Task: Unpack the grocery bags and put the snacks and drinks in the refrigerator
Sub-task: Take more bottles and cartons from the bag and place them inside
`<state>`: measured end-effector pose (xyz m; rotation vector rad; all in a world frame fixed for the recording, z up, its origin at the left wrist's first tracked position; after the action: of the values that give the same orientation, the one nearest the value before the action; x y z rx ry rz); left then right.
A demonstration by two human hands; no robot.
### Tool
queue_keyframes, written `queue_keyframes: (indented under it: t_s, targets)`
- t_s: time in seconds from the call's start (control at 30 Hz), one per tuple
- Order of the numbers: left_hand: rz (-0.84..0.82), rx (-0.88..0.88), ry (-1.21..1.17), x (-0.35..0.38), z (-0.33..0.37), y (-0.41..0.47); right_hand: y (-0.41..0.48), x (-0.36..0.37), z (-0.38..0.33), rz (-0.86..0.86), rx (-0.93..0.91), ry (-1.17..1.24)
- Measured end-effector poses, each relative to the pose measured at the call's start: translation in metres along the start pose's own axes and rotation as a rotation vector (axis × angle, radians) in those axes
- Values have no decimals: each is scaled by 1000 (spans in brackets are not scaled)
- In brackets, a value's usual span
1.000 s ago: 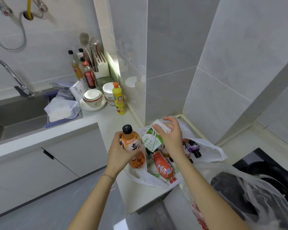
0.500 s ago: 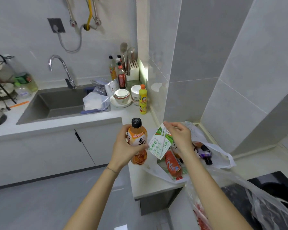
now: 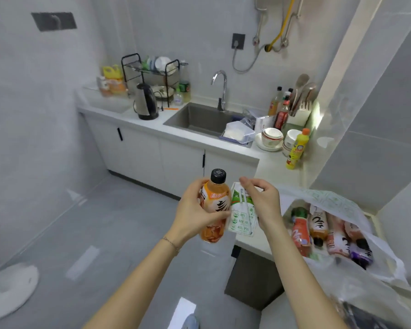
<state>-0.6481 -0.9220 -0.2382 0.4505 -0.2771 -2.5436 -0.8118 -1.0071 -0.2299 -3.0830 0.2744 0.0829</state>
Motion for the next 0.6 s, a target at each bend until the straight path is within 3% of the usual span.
queue_keyframes:
  t_s: [0.3, 0.6]
  targets:
    - [385, 13, 110, -209, 18, -57, -148, 140, -53, -451, -362, 0]
    - [720, -39, 101, -415, 27, -180, -349, 255, -88, -780, -508, 113]
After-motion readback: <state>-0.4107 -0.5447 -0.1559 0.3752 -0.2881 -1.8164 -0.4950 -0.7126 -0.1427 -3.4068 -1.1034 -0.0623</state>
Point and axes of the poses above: each hand's wrist, its own y-axis towards the middle knuckle, its own x-axis out of the palm, z = x × y, the point moved 4 cm from there along y, towards the middle knuckle, and after that the axes turned 15 degrees about z, right-handed, at the moved point
